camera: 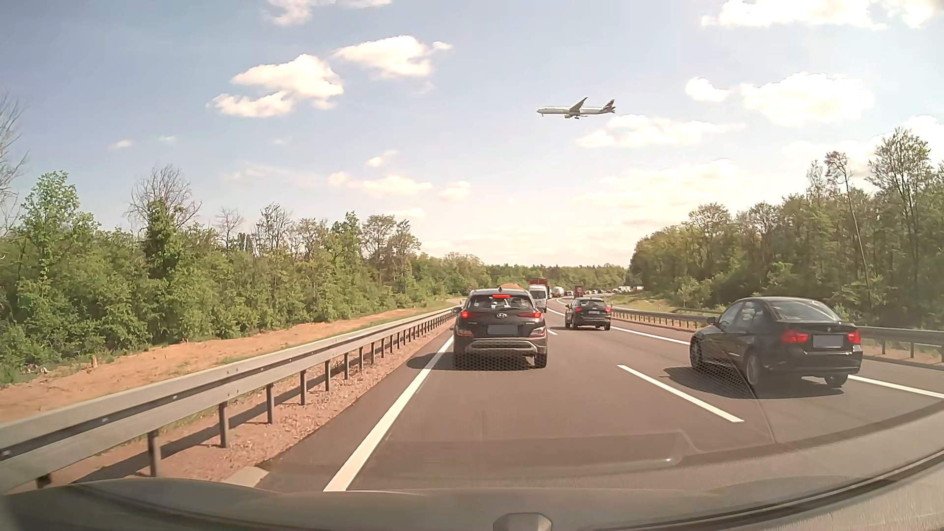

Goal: Follow the waypoints while adhering to traffic rules and regulations

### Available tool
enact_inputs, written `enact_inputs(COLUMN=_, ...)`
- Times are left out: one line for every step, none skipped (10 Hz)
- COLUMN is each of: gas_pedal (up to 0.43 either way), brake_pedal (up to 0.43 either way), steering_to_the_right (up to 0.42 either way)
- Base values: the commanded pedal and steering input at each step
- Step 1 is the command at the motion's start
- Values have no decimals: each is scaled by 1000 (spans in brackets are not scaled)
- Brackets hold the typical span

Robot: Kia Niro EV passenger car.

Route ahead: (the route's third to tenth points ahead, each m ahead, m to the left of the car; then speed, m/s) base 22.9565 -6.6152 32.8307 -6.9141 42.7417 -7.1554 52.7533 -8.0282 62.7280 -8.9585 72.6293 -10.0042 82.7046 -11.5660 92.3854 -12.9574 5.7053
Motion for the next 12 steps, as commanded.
enact_inputs(gas_pedal=67, brake_pedal=0, steering_to_the_right=-1)
enact_inputs(gas_pedal=59, brake_pedal=0, steering_to_the_right=-1)
enact_inputs(gas_pedal=28, brake_pedal=0, steering_to_the_right=0)
enact_inputs(gas_pedal=8, brake_pedal=0, steering_to_the_right=0)
enact_inputs(gas_pedal=0, brake_pedal=0, steering_to_the_right=1)
enact_inputs(gas_pedal=0, brake_pedal=0, steering_to_the_right=1)
enact_inputs(gas_pedal=0, brake_pedal=0, steering_to_the_right=2)
enact_inputs(gas_pedal=0, brake_pedal=0, steering_to_the_right=2)
enact_inputs(gas_pedal=0, brake_pedal=0, steering_to_the_right=3)
enact_inputs(gas_pedal=0, brake_pedal=0, steering_to_the_right=5)
enact_inputs(gas_pedal=0, brake_pedal=0, steering_to_the_right=5)
enact_inputs(gas_pedal=0, brake_pedal=0, steering_to_the_right=5)
